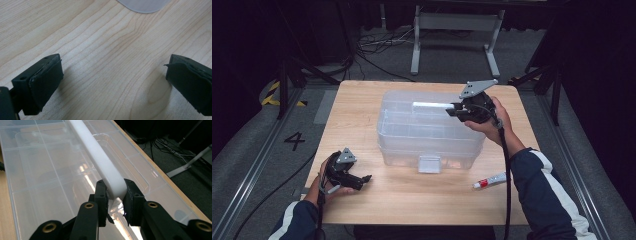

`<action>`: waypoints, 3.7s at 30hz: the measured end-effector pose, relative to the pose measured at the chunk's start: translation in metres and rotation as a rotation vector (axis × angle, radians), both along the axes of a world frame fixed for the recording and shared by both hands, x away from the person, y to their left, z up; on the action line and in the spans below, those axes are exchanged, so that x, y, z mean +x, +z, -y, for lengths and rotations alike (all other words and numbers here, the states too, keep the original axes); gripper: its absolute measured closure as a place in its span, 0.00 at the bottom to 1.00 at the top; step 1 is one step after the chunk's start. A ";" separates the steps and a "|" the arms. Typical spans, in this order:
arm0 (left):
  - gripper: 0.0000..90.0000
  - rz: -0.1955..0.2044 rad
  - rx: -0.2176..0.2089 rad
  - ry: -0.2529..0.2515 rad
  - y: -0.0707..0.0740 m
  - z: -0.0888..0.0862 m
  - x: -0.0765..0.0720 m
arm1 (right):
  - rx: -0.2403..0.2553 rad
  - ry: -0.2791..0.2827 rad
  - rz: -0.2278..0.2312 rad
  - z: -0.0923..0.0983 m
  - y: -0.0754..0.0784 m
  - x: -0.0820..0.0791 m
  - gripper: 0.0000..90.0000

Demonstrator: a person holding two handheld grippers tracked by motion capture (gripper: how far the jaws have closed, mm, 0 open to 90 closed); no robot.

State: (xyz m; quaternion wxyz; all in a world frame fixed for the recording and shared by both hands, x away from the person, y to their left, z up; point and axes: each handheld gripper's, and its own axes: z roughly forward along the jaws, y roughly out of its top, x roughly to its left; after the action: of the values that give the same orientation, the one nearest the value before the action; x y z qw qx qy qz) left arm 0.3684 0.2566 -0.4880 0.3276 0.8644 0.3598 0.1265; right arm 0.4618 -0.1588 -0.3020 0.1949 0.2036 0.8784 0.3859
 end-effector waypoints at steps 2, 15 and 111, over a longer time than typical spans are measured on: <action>0.02 -0.001 0.000 0.001 0.000 0.000 0.000 | -0.006 0.002 -0.004 0.000 0.001 0.000 0.84; 0.02 -0.006 -0.008 -0.003 0.000 0.001 0.001 | -0.012 0.001 -0.005 -0.001 0.002 0.001 0.84; 0.99 0.306 -0.155 -0.049 0.088 0.043 0.014 | 0.027 -0.139 0.096 0.047 0.042 -0.011 0.68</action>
State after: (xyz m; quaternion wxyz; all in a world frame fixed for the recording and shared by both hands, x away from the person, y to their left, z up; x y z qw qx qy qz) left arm 0.3824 0.2140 -0.3998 0.4471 0.8158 0.2933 0.2205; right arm 0.4512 -0.2056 -0.2600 0.2602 0.2482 0.8466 0.3924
